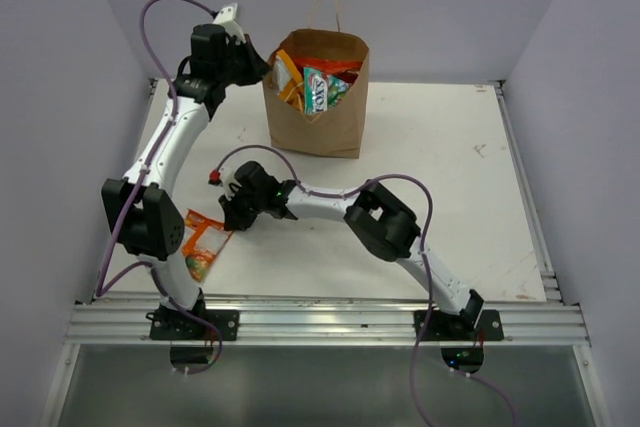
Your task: Place the snacks into the paper bag
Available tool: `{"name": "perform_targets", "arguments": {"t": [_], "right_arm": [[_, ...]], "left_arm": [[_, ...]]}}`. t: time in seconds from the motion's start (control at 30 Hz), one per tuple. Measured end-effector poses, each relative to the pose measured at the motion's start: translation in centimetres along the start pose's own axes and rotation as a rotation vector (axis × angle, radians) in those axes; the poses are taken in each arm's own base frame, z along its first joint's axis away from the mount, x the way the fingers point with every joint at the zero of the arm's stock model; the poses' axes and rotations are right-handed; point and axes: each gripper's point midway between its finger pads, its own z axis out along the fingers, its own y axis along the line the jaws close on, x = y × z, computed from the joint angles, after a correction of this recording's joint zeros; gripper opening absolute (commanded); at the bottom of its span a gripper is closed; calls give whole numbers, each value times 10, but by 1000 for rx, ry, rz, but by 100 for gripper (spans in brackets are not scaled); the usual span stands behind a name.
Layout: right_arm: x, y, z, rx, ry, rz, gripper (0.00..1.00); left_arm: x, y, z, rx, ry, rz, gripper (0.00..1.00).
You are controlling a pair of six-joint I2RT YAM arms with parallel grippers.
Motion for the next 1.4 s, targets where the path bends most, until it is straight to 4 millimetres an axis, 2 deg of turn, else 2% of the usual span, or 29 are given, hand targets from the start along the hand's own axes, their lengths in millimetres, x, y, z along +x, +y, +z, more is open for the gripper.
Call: {"name": "perform_targets", "arguments": {"t": [0.07, 0.17, 0.23, 0.3, 0.33, 0.4, 0.47, 0.5, 0.53, 0.7, 0.8, 0.9, 0.97, 1.03, 1.13, 1.23, 1.3, 1.4], "right_arm": [[3, -2, -8, 24, 12, -6, 0], [22, -5, -44, 106, 80, 3, 0], [34, -8, -81, 168, 133, 18, 0], [30, -14, -126, 255, 158, 26, 0], [22, -14, -150, 296, 157, 23, 0], [-2, -13, -193, 369, 125, 11, 0], [-33, -3, -243, 445, 73, -5, 0], [-52, 3, -270, 495, 42, -20, 0], [-69, 8, -289, 525, 9, -31, 0], [-175, 29, -409, 746, -260, -99, 0], [-217, 25, -478, 887, -423, -125, 0], [-246, 4, -523, 1021, -545, -137, 0], [-262, -18, -537, 1094, -590, -138, 0], [-280, -42, -537, 1135, -630, -138, 0], [-297, -89, -515, 1164, -644, -132, 0], [-285, -140, -480, 1171, -564, -113, 0], [-273, -166, -464, 1175, -515, -96, 0], [-266, -182, -453, 1170, -486, -85, 0]], "left_arm": [[-1, 0, 1, 0, 0, 0, 0], [-2, 0, 3, 0, -3, 5, 0], [-3, 0, 4, 0, -3, 7, 0], [-4, 0, 6, 1, -4, 7, 0], [-4, 1, 7, 1, -4, 8, 0], [-5, 0, 9, 2, -5, 8, 0], [-6, 1, 11, 4, -6, 8, 0], [-6, 1, 13, 4, -5, 8, 0], [-7, 0, 14, 6, -5, 7, 0], [-9, 0, 19, 13, -5, 7, 0], [-9, -1, 20, 18, -5, 4, 0], [-10, -2, 21, 21, -4, 2, 0], [-10, -2, 21, 21, -2, 1, 0], [-10, -2, 23, 21, -2, 1, 0], [-10, -2, 23, 21, -2, 1, 0], [-10, -2, 23, 23, -1, 0, 0], [-10, -2, 23, 24, 1, 0, 0], [-9, -2, 23, 23, 3, -1, 0]]}}
